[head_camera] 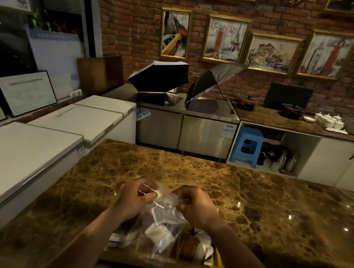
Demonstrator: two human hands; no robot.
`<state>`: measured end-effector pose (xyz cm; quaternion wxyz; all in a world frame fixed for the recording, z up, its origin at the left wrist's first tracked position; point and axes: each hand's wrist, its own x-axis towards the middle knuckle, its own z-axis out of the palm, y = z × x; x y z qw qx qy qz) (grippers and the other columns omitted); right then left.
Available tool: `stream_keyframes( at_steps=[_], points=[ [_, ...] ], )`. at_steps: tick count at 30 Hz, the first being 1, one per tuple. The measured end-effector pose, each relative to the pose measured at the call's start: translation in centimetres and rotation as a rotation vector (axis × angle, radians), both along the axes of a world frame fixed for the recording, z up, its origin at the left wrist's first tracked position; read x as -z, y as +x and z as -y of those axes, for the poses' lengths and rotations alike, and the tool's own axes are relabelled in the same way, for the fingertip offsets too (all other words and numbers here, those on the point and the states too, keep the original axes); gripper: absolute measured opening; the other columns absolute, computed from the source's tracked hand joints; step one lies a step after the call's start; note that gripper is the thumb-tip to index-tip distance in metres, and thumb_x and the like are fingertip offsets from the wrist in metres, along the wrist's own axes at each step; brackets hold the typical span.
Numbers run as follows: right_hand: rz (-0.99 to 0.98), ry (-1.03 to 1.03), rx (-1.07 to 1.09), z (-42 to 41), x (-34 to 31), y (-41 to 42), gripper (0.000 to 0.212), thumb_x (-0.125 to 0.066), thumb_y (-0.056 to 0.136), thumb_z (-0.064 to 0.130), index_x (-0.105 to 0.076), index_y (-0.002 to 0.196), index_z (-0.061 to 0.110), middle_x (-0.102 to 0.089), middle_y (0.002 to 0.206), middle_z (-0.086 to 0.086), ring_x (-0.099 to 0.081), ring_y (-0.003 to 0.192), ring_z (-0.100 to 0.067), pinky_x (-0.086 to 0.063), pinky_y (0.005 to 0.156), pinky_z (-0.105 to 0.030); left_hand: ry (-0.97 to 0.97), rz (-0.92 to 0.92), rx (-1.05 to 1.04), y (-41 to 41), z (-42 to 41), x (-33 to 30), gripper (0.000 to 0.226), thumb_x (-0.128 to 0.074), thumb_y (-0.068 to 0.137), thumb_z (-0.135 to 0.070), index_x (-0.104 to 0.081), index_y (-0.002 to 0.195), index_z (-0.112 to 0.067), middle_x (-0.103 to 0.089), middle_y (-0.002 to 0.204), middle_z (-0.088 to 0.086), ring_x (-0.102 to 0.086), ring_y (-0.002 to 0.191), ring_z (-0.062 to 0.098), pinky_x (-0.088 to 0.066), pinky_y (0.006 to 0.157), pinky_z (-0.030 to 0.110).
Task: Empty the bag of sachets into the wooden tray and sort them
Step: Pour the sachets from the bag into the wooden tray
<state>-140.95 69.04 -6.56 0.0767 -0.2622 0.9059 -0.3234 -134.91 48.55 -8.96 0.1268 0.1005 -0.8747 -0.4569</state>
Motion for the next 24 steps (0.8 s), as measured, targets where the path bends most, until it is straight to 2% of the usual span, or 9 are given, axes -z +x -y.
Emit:
stream_keyframes(
  at_steps=[2,6,10,13,17,22,24],
  points=[
    [-0.02,-0.013,-0.002,-0.2,-0.5,-0.2,0.037,-0.063,0.092,0.002,-0.071,0.12,0.025,-0.072,0.116,0.004,-0.065,0.105,-0.01,-0.055,0.084,-0.022,0.021,-0.016,-0.005,-0.2,-0.2,-0.2,0.012,-0.077,0.087,-0.022,-0.072,0.096,-0.028,-0.077,0.089,-0.008,-0.075,0.076,0.007,-0.064,0.074,0.038],
    [-0.006,-0.014,0.014,-0.7,-1.2,-1.0,0.035,-0.062,0.092,0.003,-0.072,0.118,0.025,-0.071,0.115,0.006,-0.064,0.106,-0.01,-0.054,0.087,-0.023,0.043,-0.012,0.01,-0.8,-0.9,-0.8,0.013,-0.075,0.089,-0.02,-0.07,0.095,-0.031,-0.076,0.094,-0.005,-0.075,0.078,0.009,-0.06,0.068,0.028],
    [0.02,0.11,-0.034,-0.6,-0.6,-0.9,0.028,-0.064,0.093,0.011,-0.073,0.114,0.027,-0.074,0.115,0.007,-0.066,0.105,-0.011,-0.058,0.094,-0.031,0.032,0.061,0.05,-1.0,-1.0,-0.2,0.017,-0.077,0.085,-0.016,-0.072,0.089,-0.032,-0.077,0.09,-0.005,-0.074,0.081,0.011,-0.064,0.075,0.041],
    [-0.029,0.097,-0.046,-0.5,-0.9,-0.8,0.028,-0.062,0.093,0.009,-0.075,0.11,0.026,-0.075,0.112,0.006,-0.067,0.103,-0.01,-0.058,0.094,-0.034,0.04,0.067,0.044,-1.0,-0.9,0.0,0.015,-0.078,0.084,-0.017,-0.073,0.088,-0.03,-0.077,0.089,-0.006,-0.074,0.081,0.012,-0.063,0.078,0.044],
    [-0.057,0.017,-0.026,-0.4,-2.4,-1.0,0.032,-0.059,0.093,0.003,-0.075,0.109,0.025,-0.075,0.107,0.004,-0.068,0.1,-0.01,-0.059,0.091,-0.035,0.034,0.031,0.026,-1.1,-0.9,-0.7,0.013,-0.077,0.086,-0.02,-0.07,0.092,-0.028,-0.075,0.091,-0.008,-0.073,0.081,0.01,-0.061,0.075,0.035],
    [-0.109,-0.045,-0.039,-0.4,-3.6,-0.9,0.031,-0.061,0.093,0.002,-0.076,0.108,0.023,-0.076,0.105,0.003,-0.069,0.098,-0.009,-0.06,0.089,-0.034,0.041,-0.027,0.014,-1.1,-1.1,-1.8,0.019,-0.076,0.088,-0.02,-0.066,0.089,-0.036,-0.074,0.092,-0.013,-0.072,0.082,0.005,-0.054,0.069,0.024],
    [-0.107,-0.077,-0.026,-0.4,-3.9,-0.9,0.028,-0.062,0.092,0.003,-0.077,0.105,0.025,-0.076,0.101,0.005,-0.069,0.095,-0.009,-0.061,0.086,-0.034,0.057,-0.041,0.017,-1.0,-1.0,-2.0,0.019,-0.075,0.088,-0.02,-0.066,0.091,-0.036,-0.074,0.095,-0.011,-0.073,0.08,0.004,-0.056,0.07,0.025]
  ],
)
